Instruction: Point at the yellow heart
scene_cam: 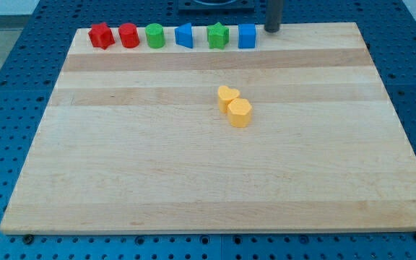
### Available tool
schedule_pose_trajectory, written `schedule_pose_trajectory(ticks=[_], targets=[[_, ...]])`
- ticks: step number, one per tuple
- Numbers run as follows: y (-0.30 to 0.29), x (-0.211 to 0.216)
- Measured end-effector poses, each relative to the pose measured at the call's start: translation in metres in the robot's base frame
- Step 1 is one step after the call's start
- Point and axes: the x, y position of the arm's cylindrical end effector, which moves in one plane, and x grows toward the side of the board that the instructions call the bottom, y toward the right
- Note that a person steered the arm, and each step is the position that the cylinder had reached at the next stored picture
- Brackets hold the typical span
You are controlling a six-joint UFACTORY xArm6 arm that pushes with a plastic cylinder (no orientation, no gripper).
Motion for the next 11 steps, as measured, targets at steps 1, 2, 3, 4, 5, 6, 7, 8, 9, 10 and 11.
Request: schedule_pose_trajectory(ticks=[1, 2, 3, 4, 5, 6, 7, 8, 9, 10, 11], targets=[[0.039, 0.007], [0.046, 0.043], [0.028, 0.082], [-0.019, 0.113], [-0.071, 0.136], [-0.123, 0.145], [-0.171, 0.159], [-0.188, 0.199], [-0.181, 0.220], [-0.142, 0.220], [-0.099, 0.217]])
